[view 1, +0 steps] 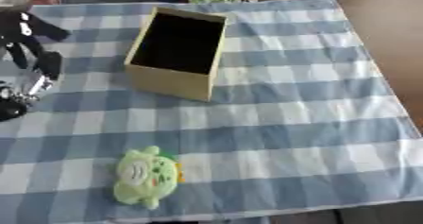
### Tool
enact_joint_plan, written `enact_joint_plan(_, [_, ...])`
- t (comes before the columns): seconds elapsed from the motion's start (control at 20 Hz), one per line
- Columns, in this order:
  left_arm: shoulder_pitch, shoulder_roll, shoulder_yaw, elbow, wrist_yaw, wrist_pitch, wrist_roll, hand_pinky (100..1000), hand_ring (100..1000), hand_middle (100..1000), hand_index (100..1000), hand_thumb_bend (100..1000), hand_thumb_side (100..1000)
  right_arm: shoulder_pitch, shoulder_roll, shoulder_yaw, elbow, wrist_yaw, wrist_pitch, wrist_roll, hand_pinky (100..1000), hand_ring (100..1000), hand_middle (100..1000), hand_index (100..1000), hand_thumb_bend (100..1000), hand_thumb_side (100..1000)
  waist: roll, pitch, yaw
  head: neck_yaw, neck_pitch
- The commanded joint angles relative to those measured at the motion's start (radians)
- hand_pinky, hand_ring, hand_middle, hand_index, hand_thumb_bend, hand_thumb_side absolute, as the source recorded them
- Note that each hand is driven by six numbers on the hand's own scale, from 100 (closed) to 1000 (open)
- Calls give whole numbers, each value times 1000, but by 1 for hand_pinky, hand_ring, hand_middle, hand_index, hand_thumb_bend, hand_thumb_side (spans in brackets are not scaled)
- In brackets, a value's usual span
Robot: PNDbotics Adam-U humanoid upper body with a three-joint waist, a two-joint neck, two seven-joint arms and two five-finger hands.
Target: Pick up objects on the table and place them in the box.
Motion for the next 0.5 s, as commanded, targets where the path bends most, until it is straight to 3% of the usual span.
enact_joint_plan(0.05, [-31, 28, -20, -14, 13, 8, -31, 458, 581, 697, 820, 110, 905, -3, -29, -2, -15, -9, -1, 4, 780, 614, 589, 773, 100, 759, 2, -18, 1, 1, 7])
enact_joint_plan(0.5, [-111, -39, -92, -14, -4, 29, -72, 458, 583, 699, 824, 105, 901, 5, -28, 4, -15, -15, 1, 13, 780, 614, 589, 773, 100, 759, 4, -28, 4, -1, 7])
